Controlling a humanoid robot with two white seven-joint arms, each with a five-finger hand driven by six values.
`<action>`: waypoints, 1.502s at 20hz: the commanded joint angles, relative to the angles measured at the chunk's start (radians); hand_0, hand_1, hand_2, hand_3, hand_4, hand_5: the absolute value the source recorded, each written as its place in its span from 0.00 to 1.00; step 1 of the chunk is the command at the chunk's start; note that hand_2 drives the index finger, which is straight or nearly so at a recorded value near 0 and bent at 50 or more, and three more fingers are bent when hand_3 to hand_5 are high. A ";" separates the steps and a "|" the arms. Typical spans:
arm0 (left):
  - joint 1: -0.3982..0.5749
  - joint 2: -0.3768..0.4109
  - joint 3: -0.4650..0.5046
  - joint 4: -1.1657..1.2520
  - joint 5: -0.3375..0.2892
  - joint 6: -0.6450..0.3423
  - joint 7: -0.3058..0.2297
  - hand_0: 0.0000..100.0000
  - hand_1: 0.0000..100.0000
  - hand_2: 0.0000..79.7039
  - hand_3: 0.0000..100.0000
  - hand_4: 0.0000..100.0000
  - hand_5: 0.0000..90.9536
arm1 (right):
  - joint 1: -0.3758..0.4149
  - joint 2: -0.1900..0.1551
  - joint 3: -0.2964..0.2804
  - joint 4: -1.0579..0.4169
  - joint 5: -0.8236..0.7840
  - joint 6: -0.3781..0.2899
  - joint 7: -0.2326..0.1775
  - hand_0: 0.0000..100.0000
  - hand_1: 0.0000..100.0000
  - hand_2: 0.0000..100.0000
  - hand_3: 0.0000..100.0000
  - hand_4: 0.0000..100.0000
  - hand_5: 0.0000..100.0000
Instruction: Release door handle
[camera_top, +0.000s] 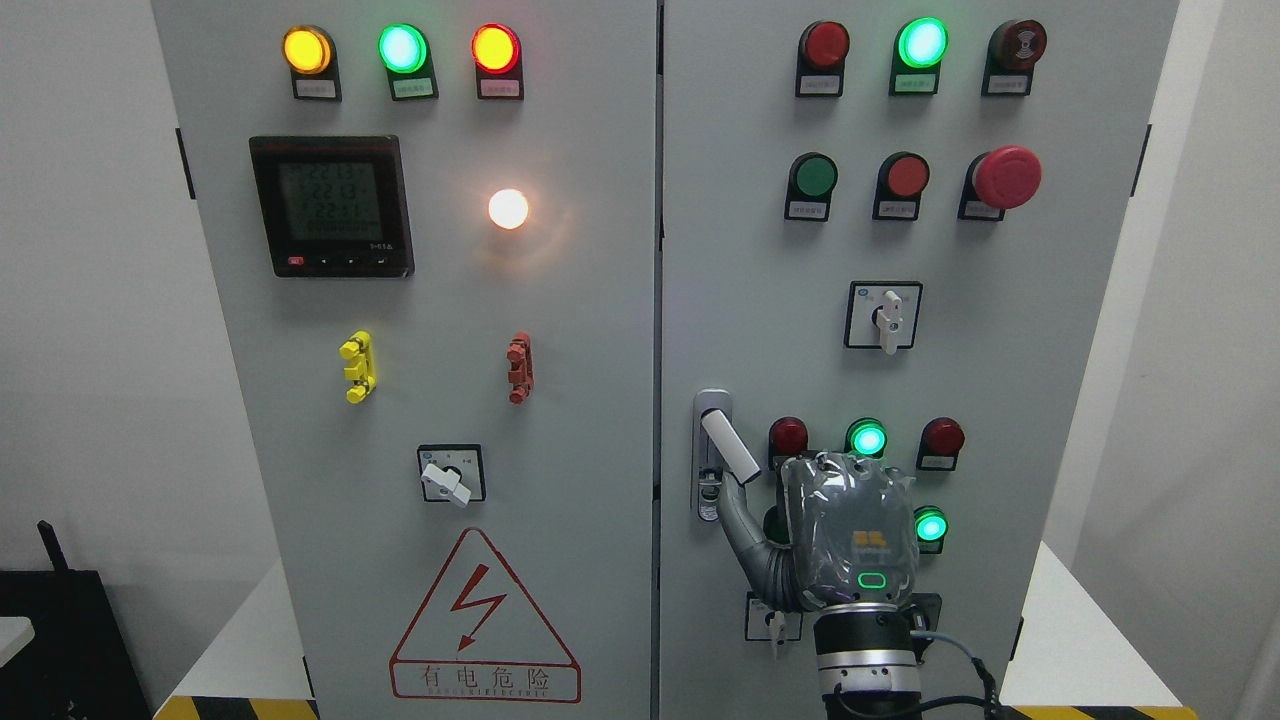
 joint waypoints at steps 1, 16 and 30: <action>-0.003 0.000 0.002 0.009 0.000 0.001 -0.001 0.12 0.39 0.00 0.00 0.00 0.00 | 0.000 0.001 -0.009 -0.002 0.000 -0.002 0.001 0.53 0.12 0.99 1.00 1.00 0.99; -0.003 0.000 0.002 0.009 0.000 0.001 -0.001 0.12 0.39 0.00 0.00 0.00 0.00 | -0.003 0.002 -0.011 -0.004 -0.006 -0.002 0.002 0.53 0.12 0.99 1.00 1.00 0.99; -0.003 0.000 0.002 0.009 0.000 0.001 -0.001 0.12 0.39 0.00 0.00 0.00 0.00 | -0.009 0.004 -0.012 -0.004 -0.006 -0.002 0.002 0.54 0.12 0.99 1.00 1.00 0.99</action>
